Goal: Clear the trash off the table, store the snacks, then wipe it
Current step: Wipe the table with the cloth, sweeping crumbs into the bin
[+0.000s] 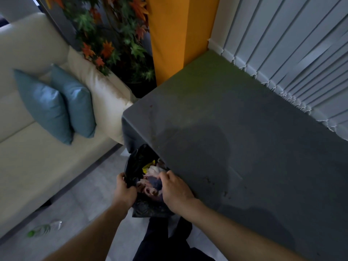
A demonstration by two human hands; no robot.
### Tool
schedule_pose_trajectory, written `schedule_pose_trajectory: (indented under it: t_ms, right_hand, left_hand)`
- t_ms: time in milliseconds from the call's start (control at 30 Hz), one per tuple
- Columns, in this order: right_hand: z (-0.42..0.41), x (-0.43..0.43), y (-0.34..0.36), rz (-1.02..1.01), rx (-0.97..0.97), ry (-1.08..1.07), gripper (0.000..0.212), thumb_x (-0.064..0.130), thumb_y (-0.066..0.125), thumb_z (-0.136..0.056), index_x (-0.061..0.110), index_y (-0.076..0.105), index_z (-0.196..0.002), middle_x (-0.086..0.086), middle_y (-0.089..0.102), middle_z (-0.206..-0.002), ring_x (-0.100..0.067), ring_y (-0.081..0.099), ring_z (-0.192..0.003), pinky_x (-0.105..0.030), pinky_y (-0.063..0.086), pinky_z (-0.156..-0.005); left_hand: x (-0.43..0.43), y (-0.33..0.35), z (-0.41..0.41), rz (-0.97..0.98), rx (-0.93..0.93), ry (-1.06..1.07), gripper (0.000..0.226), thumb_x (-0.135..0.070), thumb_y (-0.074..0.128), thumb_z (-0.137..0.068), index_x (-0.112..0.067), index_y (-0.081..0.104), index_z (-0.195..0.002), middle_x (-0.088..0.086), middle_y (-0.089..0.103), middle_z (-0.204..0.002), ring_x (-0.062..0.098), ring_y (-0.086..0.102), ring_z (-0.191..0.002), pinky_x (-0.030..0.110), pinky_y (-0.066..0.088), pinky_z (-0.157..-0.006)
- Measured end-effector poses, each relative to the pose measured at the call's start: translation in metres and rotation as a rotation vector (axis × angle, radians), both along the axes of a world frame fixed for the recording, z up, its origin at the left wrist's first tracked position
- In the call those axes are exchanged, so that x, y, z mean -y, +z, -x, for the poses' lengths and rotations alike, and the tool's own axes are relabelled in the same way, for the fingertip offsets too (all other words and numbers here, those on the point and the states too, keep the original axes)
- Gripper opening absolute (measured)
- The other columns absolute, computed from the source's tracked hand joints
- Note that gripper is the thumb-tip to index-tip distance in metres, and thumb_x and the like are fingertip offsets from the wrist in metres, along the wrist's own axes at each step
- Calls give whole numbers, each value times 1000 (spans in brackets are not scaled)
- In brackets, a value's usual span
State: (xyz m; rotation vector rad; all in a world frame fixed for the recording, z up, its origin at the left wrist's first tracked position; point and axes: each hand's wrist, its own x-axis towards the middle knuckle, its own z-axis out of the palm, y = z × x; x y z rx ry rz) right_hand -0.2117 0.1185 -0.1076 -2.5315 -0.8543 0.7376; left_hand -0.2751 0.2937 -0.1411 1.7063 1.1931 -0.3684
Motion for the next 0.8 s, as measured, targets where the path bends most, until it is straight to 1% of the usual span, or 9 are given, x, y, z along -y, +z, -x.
schedule_pose_trajectory:
  t_ms: [100, 233, 333, 400, 467, 567, 633, 700, 800]
  right_hand:
    - [-7, -1, 2, 37, -53, 49, 59, 4, 63, -82, 11, 38, -134, -15, 45, -131, -33, 45, -121, -38, 39, -97]
    - [-16, -4, 4, 60, -55, -40, 39, 9, 56, -90, 14, 48, -128, -11, 58, -131, -35, 56, -115, -39, 44, -86]
    - [-16, -5, 3, 19, -43, 0, 41, 7, 56, -88, 14, 50, -129, -9, 57, -131, -35, 56, -114, -35, 43, -80]
    - [-18, -3, 4, -53, -13, 18, 42, 8, 61, -82, 17, 56, -123, -8, 62, -121, -35, 60, -106, -32, 37, -71]
    - [-24, -1, 8, -154, 60, -31, 34, 21, 63, -81, 23, 62, -115, -5, 66, -107, -32, 63, -96, -32, 42, -67]
    - [-46, -2, 6, -372, 175, -258, 39, 16, 61, -76, 21, 61, -114, -2, 59, -108, -26, 59, -100, -35, 50, -80]
    - [-74, -6, 1, -457, 254, -433, 49, 2, 61, -80, 14, 56, -127, -4, 53, -123, -24, 50, -116, -33, 46, -96]
    - [-98, -13, -2, -425, 191, -545, 53, -1, 60, -89, 11, 49, -139, -6, 47, -140, -22, 39, -131, -28, 37, -106]
    - [-104, -28, -5, -358, 123, -395, 51, -3, 61, -85, 8, 58, -135, -12, 56, -137, -30, 45, -129, -33, 39, -108]
  left_hand:
    - [-1, 0, 3, -27, -15, -3, 55, -5, 53, -92, -27, 31, -138, 10, 53, -113, 33, 57, -104, 52, 58, -82]
    - [-3, 0, 4, 3, -4, 8, 55, -4, 52, -93, -26, 31, -139, 8, 53, -113, 30, 57, -103, 51, 58, -82]
    - [-6, -3, 4, 19, 5, 24, 57, -4, 53, -93, -26, 30, -140, 1, 52, -104, 22, 57, -95, 41, 59, -69]
    - [-6, -6, 4, 20, 21, 27, 56, -3, 54, -93, -26, 31, -140, -3, 52, -98, 15, 56, -87, 30, 53, -58]
    - [-7, -5, 5, 28, 28, 29, 55, -4, 55, -93, -26, 32, -139, -2, 54, -100, 17, 57, -88, 31, 54, -58]
    - [-9, -3, 4, 39, 26, 37, 51, -10, 58, -93, -29, 36, -134, 8, 57, -113, 29, 59, -102, 50, 58, -82]
    - [-10, -2, 2, 41, 23, 30, 51, -11, 58, -93, -30, 36, -134, 7, 56, -114, 30, 58, -105, 48, 57, -84]
    - [-10, -3, 2, 52, 30, 32, 51, -10, 57, -93, -30, 35, -135, 5, 55, -112, 29, 58, -106, 46, 57, -82]
    - [-10, -5, 2, 46, 33, 35, 49, -11, 58, -94, -30, 36, -133, 7, 56, -113, 29, 58, -104, 48, 57, -84]
